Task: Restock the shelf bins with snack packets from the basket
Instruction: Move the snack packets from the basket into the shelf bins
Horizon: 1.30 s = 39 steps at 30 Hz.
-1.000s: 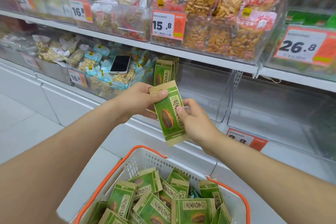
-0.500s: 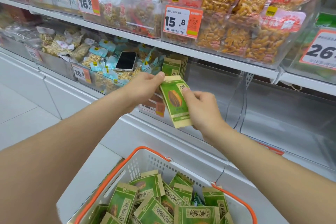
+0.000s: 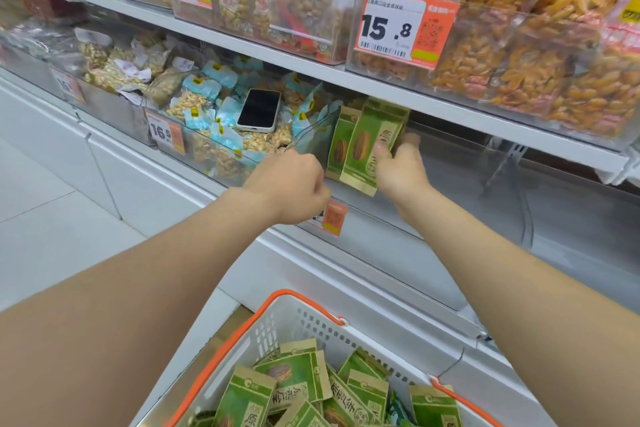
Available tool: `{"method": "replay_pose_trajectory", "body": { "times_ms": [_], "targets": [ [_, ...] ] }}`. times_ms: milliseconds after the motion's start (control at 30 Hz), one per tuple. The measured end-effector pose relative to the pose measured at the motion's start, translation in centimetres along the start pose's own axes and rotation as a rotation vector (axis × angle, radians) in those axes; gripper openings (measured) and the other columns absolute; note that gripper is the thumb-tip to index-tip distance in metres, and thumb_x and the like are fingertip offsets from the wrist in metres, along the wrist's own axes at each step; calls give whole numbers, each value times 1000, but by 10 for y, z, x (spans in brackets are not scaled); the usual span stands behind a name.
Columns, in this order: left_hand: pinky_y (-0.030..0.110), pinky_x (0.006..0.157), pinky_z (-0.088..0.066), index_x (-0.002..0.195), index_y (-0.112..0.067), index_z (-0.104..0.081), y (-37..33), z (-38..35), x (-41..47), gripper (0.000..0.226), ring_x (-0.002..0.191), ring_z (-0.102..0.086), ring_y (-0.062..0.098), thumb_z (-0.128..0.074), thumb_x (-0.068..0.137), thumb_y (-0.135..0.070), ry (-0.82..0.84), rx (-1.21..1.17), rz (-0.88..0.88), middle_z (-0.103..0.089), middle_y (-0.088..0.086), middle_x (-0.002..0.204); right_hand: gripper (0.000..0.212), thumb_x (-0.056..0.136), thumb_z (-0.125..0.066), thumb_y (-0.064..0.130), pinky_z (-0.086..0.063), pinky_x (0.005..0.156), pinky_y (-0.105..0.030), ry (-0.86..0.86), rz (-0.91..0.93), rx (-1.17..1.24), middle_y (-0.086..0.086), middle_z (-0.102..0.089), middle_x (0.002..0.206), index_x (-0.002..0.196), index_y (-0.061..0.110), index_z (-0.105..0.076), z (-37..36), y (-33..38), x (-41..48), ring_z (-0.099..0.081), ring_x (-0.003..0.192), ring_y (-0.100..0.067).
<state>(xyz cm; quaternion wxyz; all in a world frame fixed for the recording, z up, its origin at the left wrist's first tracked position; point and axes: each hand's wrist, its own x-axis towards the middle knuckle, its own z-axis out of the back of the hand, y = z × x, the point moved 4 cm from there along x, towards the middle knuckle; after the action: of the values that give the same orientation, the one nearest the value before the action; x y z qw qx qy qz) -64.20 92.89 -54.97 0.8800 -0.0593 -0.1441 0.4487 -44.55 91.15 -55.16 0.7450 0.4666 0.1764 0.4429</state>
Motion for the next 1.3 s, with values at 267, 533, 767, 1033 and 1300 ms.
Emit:
{"method": "replay_pose_trajectory", "body": {
  "times_ms": [267, 533, 767, 1033, 1300],
  "targets": [
    [37, 76, -46, 86, -24, -75, 3, -9, 3, 54, 96, -59, 33, -40, 78, -64, -6, -6, -43, -70, 5, 83, 30, 102, -63, 30, -39, 83, -32, 16, 94, -277, -15, -63, 124, 123, 9, -56, -34, -5, 31, -54, 121, -38],
    [41, 80, -31, 69, -23, -64, 1, -12, 5, 52, 93, -49, 32, -47, 91, -66, -65, 86, -110, -57, 2, 69, 34, 93, -73, 35, -50, 94, -38, -50, 61, -368, -14, -67, 119, 114, 9, -67, -50, -10, 50, -57, 123, -36],
    [41, 80, -32, 73, -25, -67, 2, -14, 5, 57, 92, -48, 30, -34, 85, -69, -65, 95, -134, -57, 1, 69, 67, 88, -81, 35, -46, 100, -41, -64, -32, -337, -17, -56, 133, 134, 2, -46, -43, -12, 51, -43, 136, -34],
    [41, 81, -33, 78, -27, -69, 1, -15, 5, 52, 92, -48, 28, -38, 88, -68, -51, 97, -114, -60, 1, 72, 53, 85, -82, 39, -52, 94, -40, -5, -50, -382, -12, -62, 127, 118, 9, -53, -36, -13, 44, -55, 127, -33],
    [42, 80, -46, 86, -24, -57, -12, 9, -2, 12, 96, -51, 29, -61, 85, -35, -268, -46, -114, -58, -1, 90, 16, 87, -51, 31, -54, 72, -37, -7, 461, -388, 4, -70, 85, 90, 26, -66, -1, 31, -41, -65, 82, -23]
  ]
}}
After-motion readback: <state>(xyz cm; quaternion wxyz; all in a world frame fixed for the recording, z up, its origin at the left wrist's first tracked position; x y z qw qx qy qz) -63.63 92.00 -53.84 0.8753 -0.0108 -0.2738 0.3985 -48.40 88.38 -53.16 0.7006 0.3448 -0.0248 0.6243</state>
